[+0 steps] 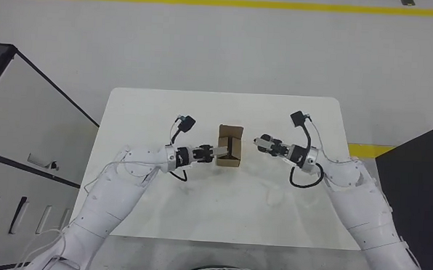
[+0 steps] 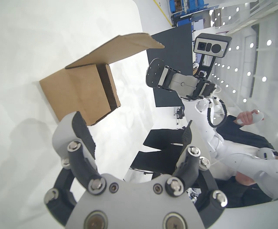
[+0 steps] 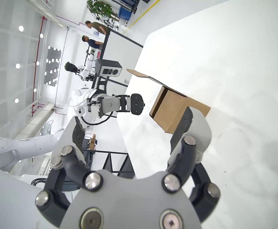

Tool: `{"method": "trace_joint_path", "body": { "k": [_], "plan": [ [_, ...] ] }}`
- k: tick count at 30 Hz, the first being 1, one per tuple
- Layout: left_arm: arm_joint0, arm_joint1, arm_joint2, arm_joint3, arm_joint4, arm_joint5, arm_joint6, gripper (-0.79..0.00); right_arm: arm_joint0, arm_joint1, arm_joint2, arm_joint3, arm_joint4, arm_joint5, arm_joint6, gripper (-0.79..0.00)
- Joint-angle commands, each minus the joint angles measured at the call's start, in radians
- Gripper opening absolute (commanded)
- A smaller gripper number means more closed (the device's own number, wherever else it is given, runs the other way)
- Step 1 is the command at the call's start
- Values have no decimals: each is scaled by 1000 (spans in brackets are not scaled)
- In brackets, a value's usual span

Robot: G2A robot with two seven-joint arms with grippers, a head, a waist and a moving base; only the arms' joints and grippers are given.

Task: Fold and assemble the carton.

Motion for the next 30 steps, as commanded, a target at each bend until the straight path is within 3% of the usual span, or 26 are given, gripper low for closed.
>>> {"method": "trace_joint_path", "body": {
  "k": [1,10,19,30],
  "plan": [
    [3,-1,0,10,-31,-27,0,0,9,1,6,14,51,-27,26,0],
    [10,-3,9,39,-27,-14,26,0,19,-3,-2,36,85,-11,11,0],
    [11,-17,60,101,-94,-44,25,0,150,-24,-36,201,264,-59,71,0],
    [4,-26,87,134,-136,-89,23,0,358,-93,-204,460,329,-136,99,0]
  ]
}}
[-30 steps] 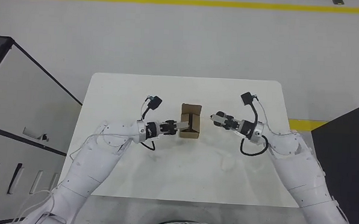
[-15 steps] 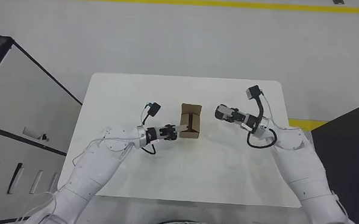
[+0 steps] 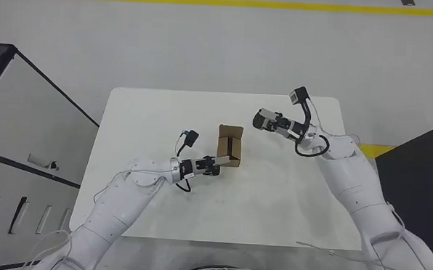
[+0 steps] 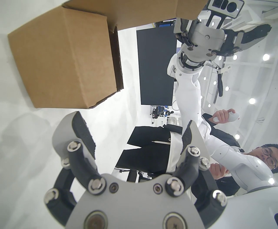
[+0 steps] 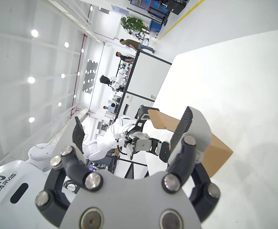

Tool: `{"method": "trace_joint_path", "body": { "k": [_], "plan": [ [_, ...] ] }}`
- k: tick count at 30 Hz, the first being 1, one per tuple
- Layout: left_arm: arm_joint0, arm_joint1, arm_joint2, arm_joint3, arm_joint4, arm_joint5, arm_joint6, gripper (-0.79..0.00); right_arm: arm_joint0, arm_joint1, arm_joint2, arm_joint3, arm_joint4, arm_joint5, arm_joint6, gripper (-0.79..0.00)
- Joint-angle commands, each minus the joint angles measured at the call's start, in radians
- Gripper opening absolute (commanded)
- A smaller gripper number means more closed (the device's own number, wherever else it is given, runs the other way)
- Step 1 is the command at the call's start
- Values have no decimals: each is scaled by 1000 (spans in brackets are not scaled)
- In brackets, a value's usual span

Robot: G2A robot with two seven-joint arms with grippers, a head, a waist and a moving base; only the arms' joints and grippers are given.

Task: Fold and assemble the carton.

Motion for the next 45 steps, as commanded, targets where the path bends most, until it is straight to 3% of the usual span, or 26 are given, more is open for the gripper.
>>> {"method": "trace_joint_path", "body": {
  "k": [1,10,19,29,45],
  "plan": [
    [-2,-1,3,6,-1,-4,6,0,32,-14,-29,45,4,-12,-4,0],
    [-13,-6,13,24,-11,-25,17,0,150,-87,-145,240,41,-66,1,0],
    [-20,-6,-2,45,-30,-39,47,0,208,-132,-196,362,89,-79,111,0],
    [-29,-12,-12,65,-75,-61,82,0,207,-138,-187,410,132,-53,204,0],
    [-101,-39,12,155,-139,-107,122,0,149,-114,-144,355,154,0,257,0]
  ]
}}
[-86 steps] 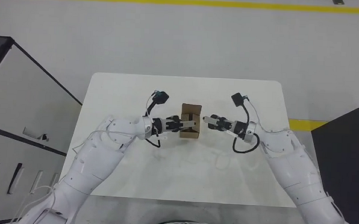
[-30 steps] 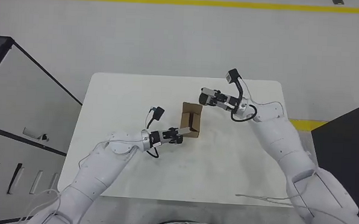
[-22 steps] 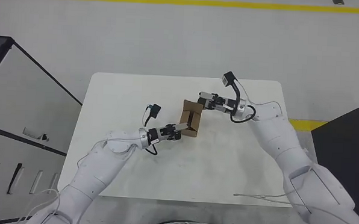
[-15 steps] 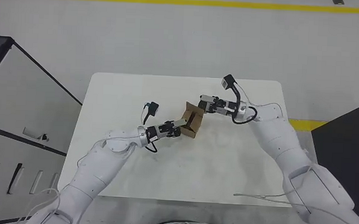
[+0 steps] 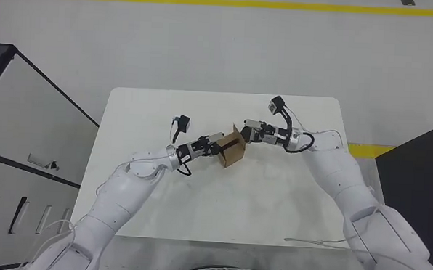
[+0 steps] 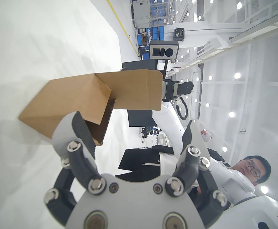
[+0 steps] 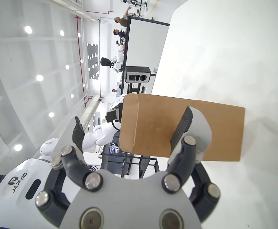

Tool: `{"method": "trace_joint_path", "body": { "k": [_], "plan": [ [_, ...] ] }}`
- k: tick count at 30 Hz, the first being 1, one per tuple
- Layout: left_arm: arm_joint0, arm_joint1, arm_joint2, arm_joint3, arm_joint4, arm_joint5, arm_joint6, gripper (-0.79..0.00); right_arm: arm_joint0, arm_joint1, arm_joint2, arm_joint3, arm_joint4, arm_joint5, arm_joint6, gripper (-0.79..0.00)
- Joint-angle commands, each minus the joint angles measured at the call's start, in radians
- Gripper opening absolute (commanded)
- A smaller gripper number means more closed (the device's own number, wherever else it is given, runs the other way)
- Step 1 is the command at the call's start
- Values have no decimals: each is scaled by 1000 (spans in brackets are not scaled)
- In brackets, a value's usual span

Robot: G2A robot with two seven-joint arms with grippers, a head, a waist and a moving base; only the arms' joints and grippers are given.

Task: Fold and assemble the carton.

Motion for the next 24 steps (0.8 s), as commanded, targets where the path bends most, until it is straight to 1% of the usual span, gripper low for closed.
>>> {"method": "trace_joint_path", "body": {
  "k": [1,7,13,21,22,23,24],
  "plan": [
    [-6,-3,1,12,-12,-5,0,0,-6,3,4,-8,-2,1,1,0],
    [-7,0,-17,30,-20,1,-12,0,-14,14,21,-17,-38,-17,-17,0],
    [21,15,-60,2,-13,34,-39,0,-23,26,42,-52,-68,-24,-24,0],
    [24,16,-62,-5,-3,32,-31,0,-25,26,42,-54,-70,-22,-32,0],
    [29,16,-64,-6,2,37,-23,-422,-33,27,42,-67,-85,-17,-57,0],
    [32,17,-67,0,-2,45,-29,-785,-40,30,45,-81,-98,-12,-72,0],
    [32,18,-70,7,-15,62,-42,-785,-45,33,48,-94,-113,-8,-81,0]
  ]
}}
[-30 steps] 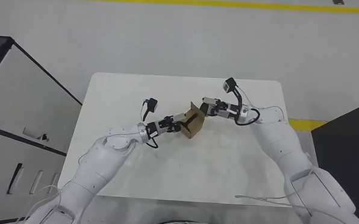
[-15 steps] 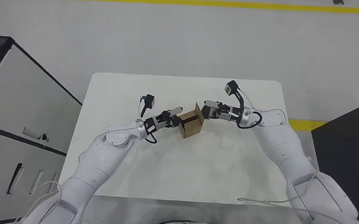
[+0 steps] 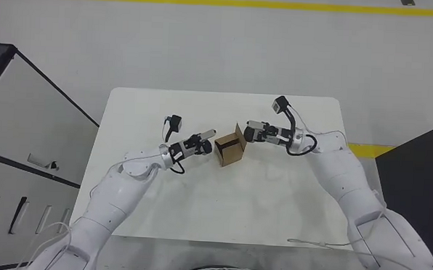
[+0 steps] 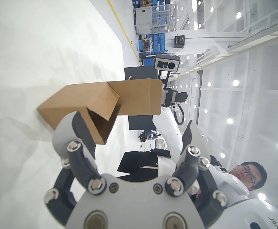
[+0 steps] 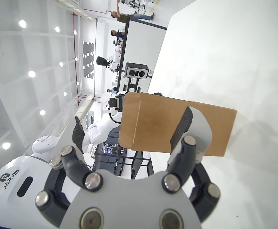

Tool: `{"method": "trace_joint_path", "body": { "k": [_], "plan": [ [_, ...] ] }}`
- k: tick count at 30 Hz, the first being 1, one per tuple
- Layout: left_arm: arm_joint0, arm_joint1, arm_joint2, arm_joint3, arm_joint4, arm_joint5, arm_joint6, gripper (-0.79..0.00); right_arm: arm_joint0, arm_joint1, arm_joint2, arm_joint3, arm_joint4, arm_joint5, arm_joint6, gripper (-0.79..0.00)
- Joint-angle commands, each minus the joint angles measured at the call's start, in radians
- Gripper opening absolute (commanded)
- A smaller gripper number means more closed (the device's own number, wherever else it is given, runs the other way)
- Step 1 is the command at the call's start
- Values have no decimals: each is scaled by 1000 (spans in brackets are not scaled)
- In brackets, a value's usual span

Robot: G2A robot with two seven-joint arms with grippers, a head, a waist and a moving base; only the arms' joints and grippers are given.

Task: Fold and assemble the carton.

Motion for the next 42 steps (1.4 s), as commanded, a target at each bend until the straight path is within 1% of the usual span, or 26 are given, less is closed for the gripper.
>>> {"method": "trace_joint_path", "body": {
  "k": [1,3,9,12,15,20,26,28,32,35,42],
  "plan": [
    [-3,1,-5,18,-17,29,-26,-785,-8,7,7,-22,-33,8,-24,0],
    [-14,1,-4,43,-28,64,-48,-785,-15,15,15,-54,-76,8,-37,0],
    [-20,1,-3,43,-20,59,-53,-785,-15,17,17,-57,-87,6,-44,0],
    [-16,0,6,58,1,103,-30,-785,-15,17,17,-57,-87,6,-44,0],
    [-24,-6,26,85,-4,128,-44,-785,-26,21,17,-97,-123,41,-73,0],
    [-46,-22,61,131,-10,130,-29,-785,-24,30,20,-166,-192,95,-86,0],
    [-49,-24,63,131,-7,120,-21,-785,-24,30,20,-166,-192,95,-86,0],
    [-38,-25,66,124,-11,131,-6,-785,-24,30,20,-166,-192,95,-86,0],
    [-33,-29,72,113,-11,141,3,-785,-30,33,20,-211,-230,136,-114,0],
    [-34,-30,74,112,-6,147,6,-785,-27,35,14,-241,-243,170,-81,0],
    [-34,-30,72,108,0,151,7,-785,-27,35,14,-241,-243,170,-81,0]
  ]
}}
